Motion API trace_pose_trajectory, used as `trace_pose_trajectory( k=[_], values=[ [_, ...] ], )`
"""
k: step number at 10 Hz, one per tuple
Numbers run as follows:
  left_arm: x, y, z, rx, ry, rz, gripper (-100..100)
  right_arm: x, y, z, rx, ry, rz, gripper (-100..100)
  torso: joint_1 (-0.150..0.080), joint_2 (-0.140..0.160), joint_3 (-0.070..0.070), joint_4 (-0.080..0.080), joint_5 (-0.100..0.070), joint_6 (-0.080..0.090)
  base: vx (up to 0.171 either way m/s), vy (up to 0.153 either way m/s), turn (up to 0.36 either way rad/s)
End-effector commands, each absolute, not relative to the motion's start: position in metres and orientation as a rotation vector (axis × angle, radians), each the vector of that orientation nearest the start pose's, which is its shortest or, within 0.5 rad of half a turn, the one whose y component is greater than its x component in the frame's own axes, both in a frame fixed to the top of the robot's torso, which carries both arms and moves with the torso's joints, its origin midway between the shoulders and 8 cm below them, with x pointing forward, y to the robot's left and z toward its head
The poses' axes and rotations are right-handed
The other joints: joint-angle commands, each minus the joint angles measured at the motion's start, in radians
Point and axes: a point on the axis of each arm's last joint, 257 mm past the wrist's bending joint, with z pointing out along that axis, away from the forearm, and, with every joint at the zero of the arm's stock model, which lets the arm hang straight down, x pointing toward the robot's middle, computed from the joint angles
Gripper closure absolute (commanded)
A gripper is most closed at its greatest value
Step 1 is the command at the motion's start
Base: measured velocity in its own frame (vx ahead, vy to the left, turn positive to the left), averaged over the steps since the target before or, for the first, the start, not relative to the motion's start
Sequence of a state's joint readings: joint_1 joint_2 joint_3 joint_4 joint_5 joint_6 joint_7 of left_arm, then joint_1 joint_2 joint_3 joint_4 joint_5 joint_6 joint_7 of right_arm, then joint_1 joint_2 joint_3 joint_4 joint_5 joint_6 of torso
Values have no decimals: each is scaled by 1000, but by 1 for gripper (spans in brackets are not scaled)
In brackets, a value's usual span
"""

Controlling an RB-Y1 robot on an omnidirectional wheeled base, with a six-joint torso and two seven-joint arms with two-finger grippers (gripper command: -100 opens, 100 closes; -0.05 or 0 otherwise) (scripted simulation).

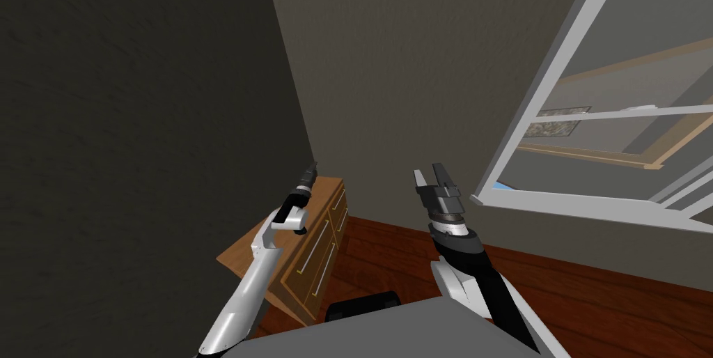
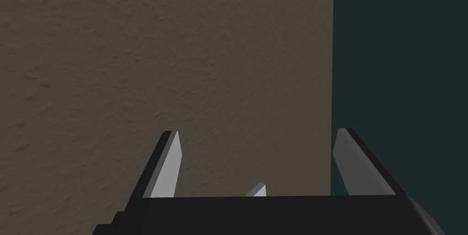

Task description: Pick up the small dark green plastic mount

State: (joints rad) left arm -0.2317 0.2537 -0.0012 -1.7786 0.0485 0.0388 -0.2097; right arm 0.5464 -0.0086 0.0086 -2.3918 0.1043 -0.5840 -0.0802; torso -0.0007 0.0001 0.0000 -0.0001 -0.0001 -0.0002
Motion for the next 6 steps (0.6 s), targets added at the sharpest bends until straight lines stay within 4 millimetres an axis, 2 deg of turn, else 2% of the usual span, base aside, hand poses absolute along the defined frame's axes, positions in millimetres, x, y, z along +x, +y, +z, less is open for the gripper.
trace_pose_trajectory(
  k=[1, 2, 4, 5, 6],
  values=[
    [593, 228, -9, -635, 1153, -1080, -100, 305, -257, 72, 488, 563, 1340, 0, 0, 0, 0, 0, 0, 0, -11, -8, 4],
    [593, 228, -10, -639, 1158, -1077, -100, 305, -257, 72, 488, 563, 1340, 0, 0, 0, 0, 0, 0, 0, 0, 0, 0],
    [613, 230, -24, -680, 1219, -1045, -100, 305, -257, 72, 488, 563, 1340, 0, 0, 0, 0, 0, 0, 0, -8, -1, 1],
    [626, 229, -24, -692, 1246, -1034, -100, 305, -257, 72, 488, 563, 1340, 0, 1, 0, 0, 0, 0, 0, -15, 3, -3],
    [631, 233, -40, -723, 1280, -1013, -100, 305, -257, 72, 488, 563, 1340, 0, 1, 0, 0, 0, 0, 0, -12, 3, -4]
  ],
)
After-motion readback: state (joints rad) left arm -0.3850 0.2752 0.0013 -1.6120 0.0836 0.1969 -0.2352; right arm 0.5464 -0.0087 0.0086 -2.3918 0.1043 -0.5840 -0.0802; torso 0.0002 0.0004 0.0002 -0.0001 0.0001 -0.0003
